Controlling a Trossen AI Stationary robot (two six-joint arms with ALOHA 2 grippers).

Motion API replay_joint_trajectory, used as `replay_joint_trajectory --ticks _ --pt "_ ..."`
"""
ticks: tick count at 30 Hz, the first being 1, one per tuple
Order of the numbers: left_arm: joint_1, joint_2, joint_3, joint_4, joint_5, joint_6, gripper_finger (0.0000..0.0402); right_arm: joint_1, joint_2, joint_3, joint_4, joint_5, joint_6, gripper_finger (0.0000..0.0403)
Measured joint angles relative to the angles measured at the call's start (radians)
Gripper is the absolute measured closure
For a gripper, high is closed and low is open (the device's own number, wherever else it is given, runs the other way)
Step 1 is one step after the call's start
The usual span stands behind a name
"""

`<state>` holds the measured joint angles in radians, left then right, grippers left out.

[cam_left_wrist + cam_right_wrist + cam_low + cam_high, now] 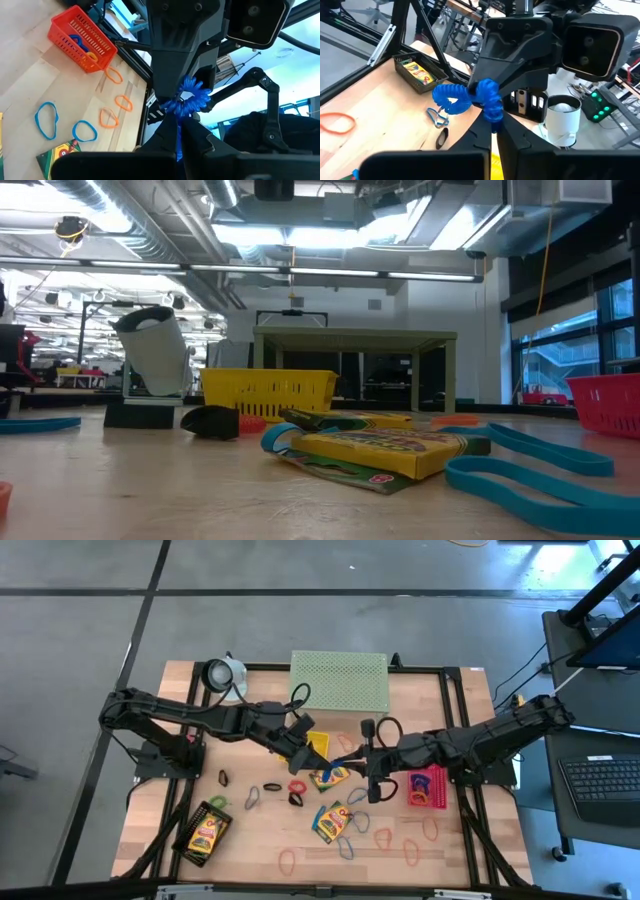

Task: Pick & Place Office Desk Supplies
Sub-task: Put the blue spring keychain into the red bin

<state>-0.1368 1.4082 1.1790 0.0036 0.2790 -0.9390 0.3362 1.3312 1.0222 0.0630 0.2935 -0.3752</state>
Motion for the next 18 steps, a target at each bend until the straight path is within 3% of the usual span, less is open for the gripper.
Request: replay_joint_trajectory --ticks 6,18 --pt "0.000 0.000 0.000 0.001 -0.014 0.000 0.0392 0.018 -0.005 0.000 0.001 0.017 0.001 0.0394" --pt "0.002 0.000 0.000 0.001 -0.043 0.000 0.0299 0.036 -0.074 0.002 -0.031 0.067 0.082 0.0396"
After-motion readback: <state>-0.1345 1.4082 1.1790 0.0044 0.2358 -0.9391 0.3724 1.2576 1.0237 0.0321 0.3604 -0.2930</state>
